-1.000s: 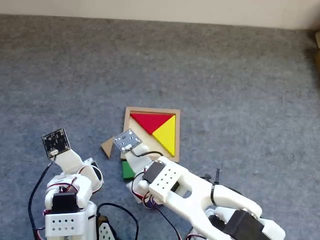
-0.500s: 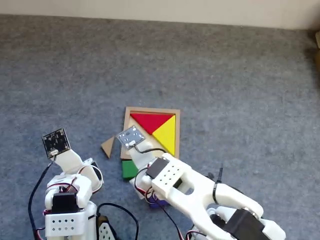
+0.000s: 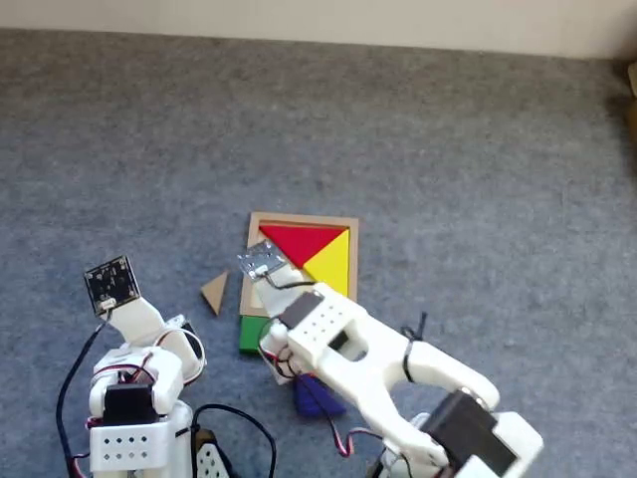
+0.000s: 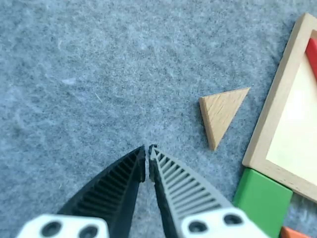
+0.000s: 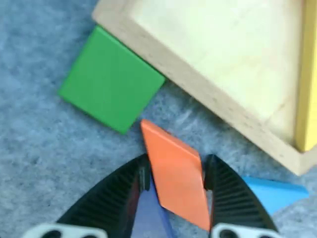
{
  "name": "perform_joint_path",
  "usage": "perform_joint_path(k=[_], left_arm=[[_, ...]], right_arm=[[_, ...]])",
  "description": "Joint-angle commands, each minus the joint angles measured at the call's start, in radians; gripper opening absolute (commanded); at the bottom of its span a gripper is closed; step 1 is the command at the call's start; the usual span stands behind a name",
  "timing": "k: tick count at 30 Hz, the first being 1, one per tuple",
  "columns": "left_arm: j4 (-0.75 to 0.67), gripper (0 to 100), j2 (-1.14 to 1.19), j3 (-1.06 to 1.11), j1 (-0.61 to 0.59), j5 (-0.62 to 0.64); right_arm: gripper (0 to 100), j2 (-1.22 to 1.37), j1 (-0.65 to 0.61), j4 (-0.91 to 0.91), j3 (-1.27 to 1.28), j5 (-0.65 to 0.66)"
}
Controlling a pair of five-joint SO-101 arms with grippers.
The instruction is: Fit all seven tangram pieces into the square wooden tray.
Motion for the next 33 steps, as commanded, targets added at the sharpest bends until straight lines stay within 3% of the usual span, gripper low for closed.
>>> perform_joint_path(k=[1, 5, 25, 33], left_arm=[[0.005, 4, 0.007, 0.022, 0.021, -0.006], [0.005, 4, 0.007, 0.022, 0.021, -0.006], [0.005, 4, 0.007, 0.022, 0.021, -0.006], [0.005, 4, 0.007, 0.022, 0.021, -0.006]], right_arm=[[18.0, 0.007, 0.025, 0.021, -0.065, 0.031], [18.0, -0.022, 0.030, 0.022, -0.064, 0.104], [18.0, -0.076, 0.033, 0.061, -0.061, 0.109], [18.0, -0.077, 0.094, 0.061, -0.065, 0.107]])
